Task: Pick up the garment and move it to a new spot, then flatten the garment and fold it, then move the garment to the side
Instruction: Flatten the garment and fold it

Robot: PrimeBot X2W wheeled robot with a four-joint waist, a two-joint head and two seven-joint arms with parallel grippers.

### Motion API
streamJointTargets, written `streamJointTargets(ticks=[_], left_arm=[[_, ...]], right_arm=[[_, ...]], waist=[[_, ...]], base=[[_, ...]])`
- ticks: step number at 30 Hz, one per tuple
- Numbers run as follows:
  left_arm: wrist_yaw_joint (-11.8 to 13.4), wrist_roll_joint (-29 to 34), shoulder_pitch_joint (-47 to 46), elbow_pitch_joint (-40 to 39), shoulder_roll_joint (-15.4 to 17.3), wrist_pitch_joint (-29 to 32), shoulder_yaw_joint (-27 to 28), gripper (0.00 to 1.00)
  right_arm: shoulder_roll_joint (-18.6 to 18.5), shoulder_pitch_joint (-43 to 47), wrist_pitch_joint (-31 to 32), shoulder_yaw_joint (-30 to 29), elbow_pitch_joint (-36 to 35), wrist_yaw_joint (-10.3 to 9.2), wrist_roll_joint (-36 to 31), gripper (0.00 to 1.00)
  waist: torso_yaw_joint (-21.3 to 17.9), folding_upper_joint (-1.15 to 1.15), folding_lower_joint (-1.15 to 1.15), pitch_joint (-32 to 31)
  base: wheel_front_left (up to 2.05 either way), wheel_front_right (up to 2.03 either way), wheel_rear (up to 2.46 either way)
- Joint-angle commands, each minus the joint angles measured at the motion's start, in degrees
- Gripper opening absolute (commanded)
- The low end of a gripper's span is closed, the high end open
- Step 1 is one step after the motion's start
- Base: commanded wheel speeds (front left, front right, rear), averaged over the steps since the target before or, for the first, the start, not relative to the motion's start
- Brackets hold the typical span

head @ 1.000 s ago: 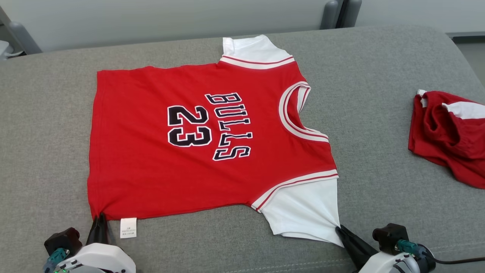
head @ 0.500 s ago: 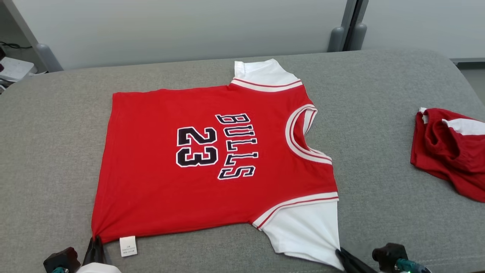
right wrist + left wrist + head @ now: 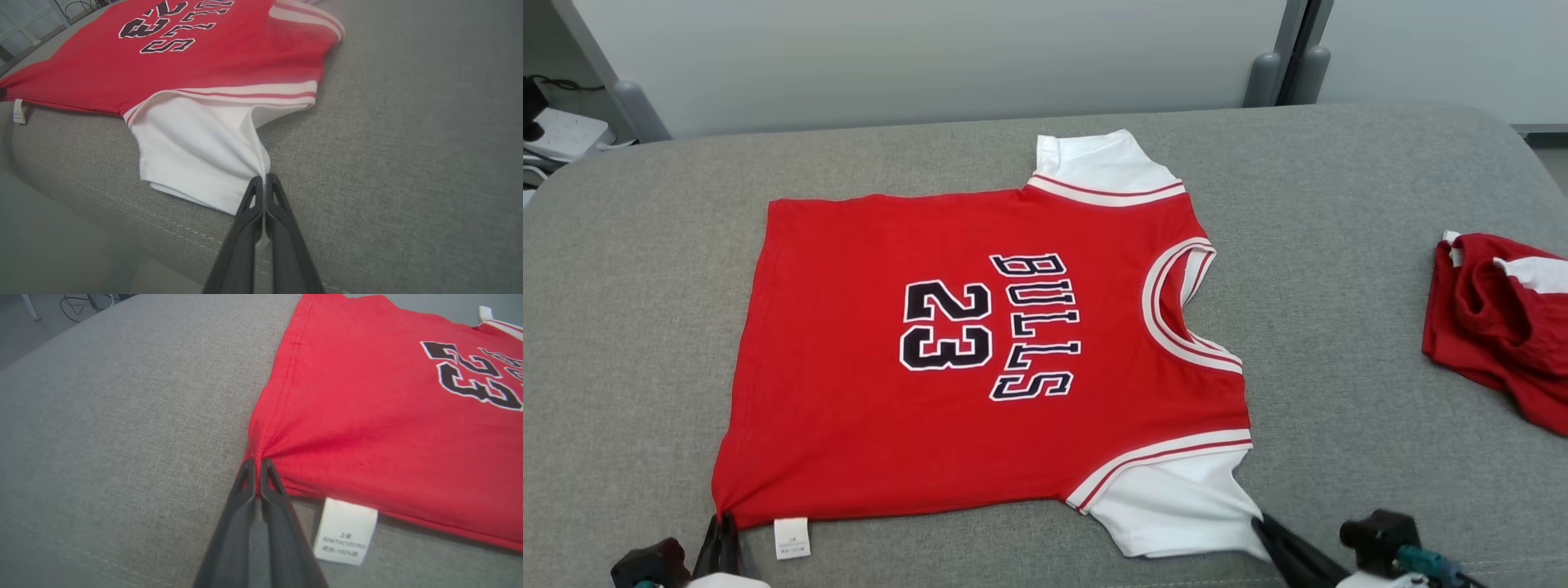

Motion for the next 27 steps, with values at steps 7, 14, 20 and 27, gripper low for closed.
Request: streamJointTargets(ticks=[7, 14, 20, 27], left_arm=[[-2.51, 2.16, -4.47, -6.32, 1.55, -0.34, 0.40, 0.00], [-0.99, 0.69, -7.38, -9.06, 1.50, -0.34, -3.16, 0.00], [-0.54, 0.92, -9.37, -8.76, 1.49, -0.34, -3.75, 0.00], [-0.23, 2.31, -13.30, -6.59, 1.48, -0.34, -4.79, 0.00]], right_arm=[[-1.17, -2.39, -0.36, -4.86, -6.54, -0.17, -1.28, 0.00], [-0.63, -6.52, -0.36, -7.63, -7.75, -0.17, -0.83, 0.00], [-0.32, -11.56, -0.36, -8.74, -5.50, -0.17, -1.69, 0.00], [0.52, -17.73, -0.36, -7.55, -0.40, -0.17, -2.77, 0.00]], waist=[[0.74, 0.00, 0.00, 1.81], [1.24, 0.00, 0.00, 2.66], [1.10, 0.00, 0.00, 3.20], [1.63, 0.00, 0.00, 5.05]], base=[[0.00, 0.00, 0.00], [0.00, 0.00, 0.00], [0.00, 0.00, 0.00], [0.00, 0.00, 0.00]])
